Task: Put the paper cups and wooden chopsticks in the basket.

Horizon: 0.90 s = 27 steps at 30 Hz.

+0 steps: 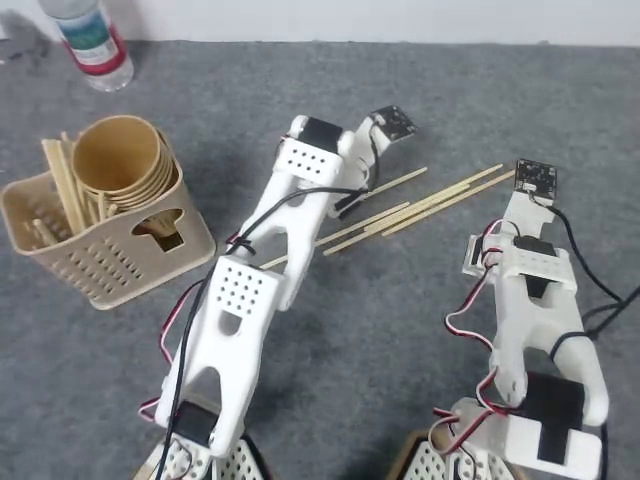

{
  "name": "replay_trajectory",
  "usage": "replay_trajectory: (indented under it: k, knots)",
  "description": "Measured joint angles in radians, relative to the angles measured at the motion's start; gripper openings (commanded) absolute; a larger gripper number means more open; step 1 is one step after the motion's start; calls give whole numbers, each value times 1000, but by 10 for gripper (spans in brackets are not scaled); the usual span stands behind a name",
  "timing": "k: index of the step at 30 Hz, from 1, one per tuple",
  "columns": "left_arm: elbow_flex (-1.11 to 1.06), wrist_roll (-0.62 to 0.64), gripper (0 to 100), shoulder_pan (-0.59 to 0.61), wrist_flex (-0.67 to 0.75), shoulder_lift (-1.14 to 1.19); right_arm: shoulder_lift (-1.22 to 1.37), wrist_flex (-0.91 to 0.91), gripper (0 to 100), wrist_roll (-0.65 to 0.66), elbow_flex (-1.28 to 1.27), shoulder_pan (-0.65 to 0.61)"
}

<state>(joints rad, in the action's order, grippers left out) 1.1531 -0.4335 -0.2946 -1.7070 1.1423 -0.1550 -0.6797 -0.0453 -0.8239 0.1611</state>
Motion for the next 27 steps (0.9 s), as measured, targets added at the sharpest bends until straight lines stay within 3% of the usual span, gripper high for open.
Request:
replay_trajectory:
  k: [27]
  knots:
    - [0,-44,111,29,-20,40,0,0,299,0,0,0]
